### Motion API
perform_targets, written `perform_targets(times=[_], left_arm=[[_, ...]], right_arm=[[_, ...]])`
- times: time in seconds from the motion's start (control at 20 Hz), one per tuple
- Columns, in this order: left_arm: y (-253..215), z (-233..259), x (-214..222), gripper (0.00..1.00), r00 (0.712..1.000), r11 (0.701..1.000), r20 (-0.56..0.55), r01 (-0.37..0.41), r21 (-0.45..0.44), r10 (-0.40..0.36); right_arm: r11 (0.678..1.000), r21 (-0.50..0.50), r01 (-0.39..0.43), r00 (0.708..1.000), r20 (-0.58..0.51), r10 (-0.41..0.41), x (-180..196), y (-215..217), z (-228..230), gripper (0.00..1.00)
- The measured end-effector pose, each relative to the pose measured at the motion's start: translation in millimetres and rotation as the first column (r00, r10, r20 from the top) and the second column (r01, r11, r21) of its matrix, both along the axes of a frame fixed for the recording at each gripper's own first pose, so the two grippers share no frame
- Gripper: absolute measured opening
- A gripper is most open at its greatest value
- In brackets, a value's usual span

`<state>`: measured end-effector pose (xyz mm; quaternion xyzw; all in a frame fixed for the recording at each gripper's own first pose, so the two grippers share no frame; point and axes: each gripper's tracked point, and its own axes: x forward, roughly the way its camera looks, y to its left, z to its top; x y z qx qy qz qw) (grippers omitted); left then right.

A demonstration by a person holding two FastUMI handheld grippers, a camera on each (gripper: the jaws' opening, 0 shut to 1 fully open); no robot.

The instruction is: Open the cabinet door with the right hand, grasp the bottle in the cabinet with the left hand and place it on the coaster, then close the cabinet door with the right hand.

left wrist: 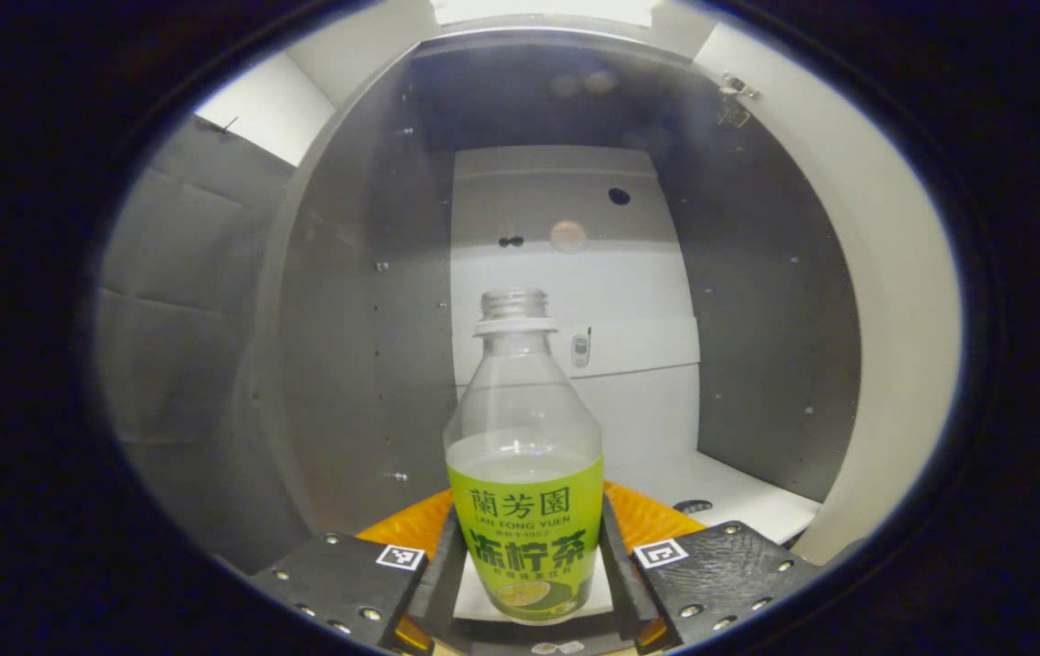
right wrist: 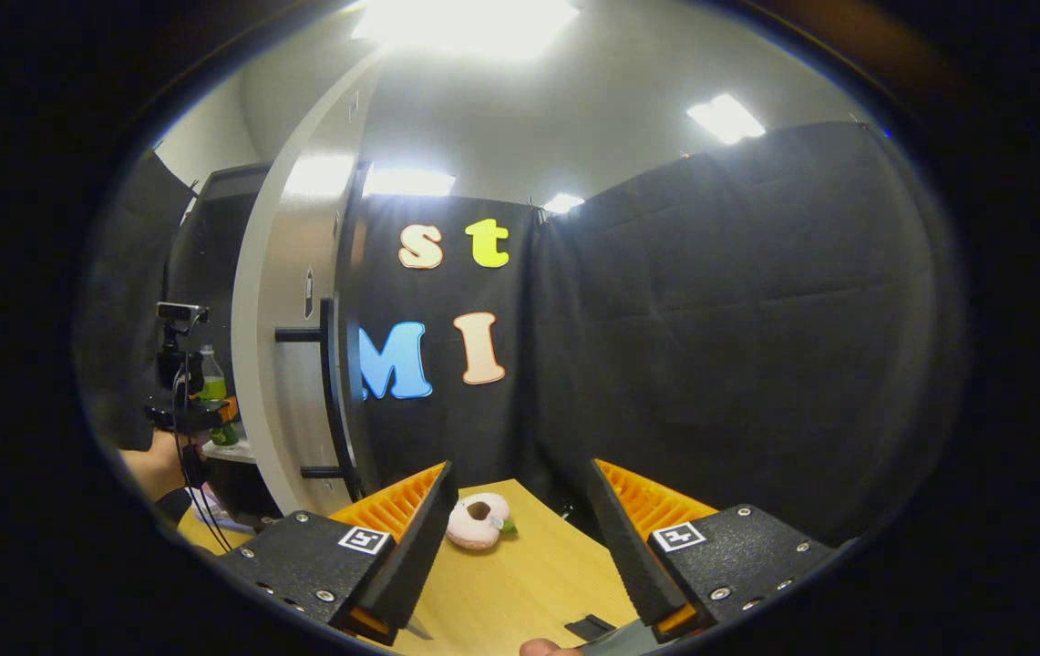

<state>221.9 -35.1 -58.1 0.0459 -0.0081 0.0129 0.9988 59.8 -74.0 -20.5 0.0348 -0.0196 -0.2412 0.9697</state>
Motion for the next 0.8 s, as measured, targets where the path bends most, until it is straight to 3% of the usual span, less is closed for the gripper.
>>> perform_targets(times=[0.05, 0.2, 0.35, 0.5, 0.8], left_arm=[[0.3, 4.8, -16.9, 0.75, 1.0, 1.0, 0.005, -0.003, 0.003, 0.003], [1.8, 18.2, -64.1, 0.68, 1.0, 1.0, 0.007, -0.031, -0.001, 0.031], [10.4, 29.0, -120.7, 0.68, 0.997, 0.997, 0.007, -0.074, -0.014, 0.074], [13.5, 31.7, -176.6, 0.68, 0.992, 0.992, 0.015, -0.123, 0.026, 0.123], [22.9, -23.1, -279.1, 0.68, 0.972, 0.971, -0.01, -0.235, 0.043, 0.235]], right_arm=[[1.0, 0.0, -0.031, 1.0, 0.003, 0.031, 2.2, 2.7, -0.4, 0.89], [0.993, 0.013, -0.117, 0.993, 0.003, 0.117, 22.7, 2.6, -1.1, 0.89], [0.978, 0.042, -0.206, 0.978, -0.001, 0.207, 45.4, -6.5, -8.5, 0.89], [0.959, 0.039, -0.279, 0.96, -0.016, 0.28, 66.5, -8.3, -23.6, 0.89], [0.924, -0.043, -0.379, 0.924, -0.064, 0.376, 72.0, 4.3, -58.0, 0.89]])
